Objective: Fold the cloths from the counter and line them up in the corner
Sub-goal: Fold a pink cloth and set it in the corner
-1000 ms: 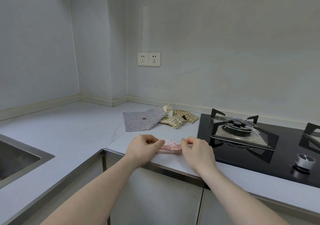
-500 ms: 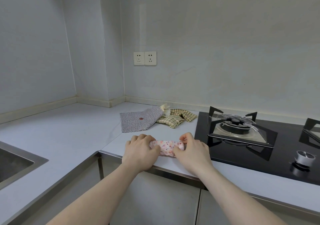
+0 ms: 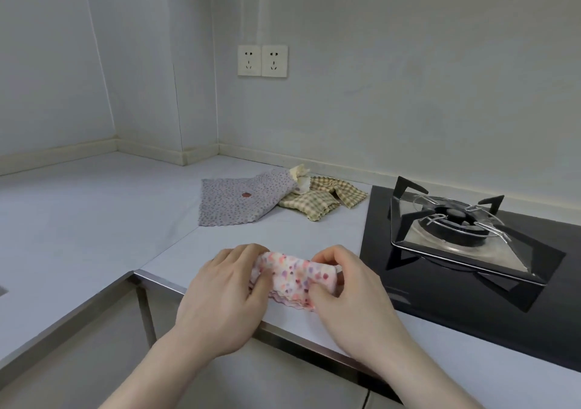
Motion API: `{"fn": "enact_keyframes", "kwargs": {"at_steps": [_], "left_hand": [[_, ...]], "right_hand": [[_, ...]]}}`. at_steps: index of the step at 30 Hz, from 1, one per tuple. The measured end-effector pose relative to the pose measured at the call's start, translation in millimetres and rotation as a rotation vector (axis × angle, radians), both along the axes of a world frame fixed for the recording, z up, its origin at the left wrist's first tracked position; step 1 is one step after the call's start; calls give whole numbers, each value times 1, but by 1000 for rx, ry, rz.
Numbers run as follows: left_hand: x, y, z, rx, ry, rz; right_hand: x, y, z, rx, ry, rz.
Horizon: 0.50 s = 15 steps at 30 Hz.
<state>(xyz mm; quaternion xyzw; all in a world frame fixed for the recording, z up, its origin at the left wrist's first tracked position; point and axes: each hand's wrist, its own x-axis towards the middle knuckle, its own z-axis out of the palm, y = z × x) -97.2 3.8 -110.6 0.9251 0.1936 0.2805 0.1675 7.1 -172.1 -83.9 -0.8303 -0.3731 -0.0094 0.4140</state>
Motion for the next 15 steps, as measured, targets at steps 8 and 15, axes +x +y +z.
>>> {"fn": "enact_keyframes", "kwargs": {"at_steps": [8,15], "left_hand": [[2,0,1,-52,65,-9],[3,6,34,-323,347,-75]], "right_hand": [[1,6,-1,19,111,38],[-2,5,16,-143,201,-83]]}}
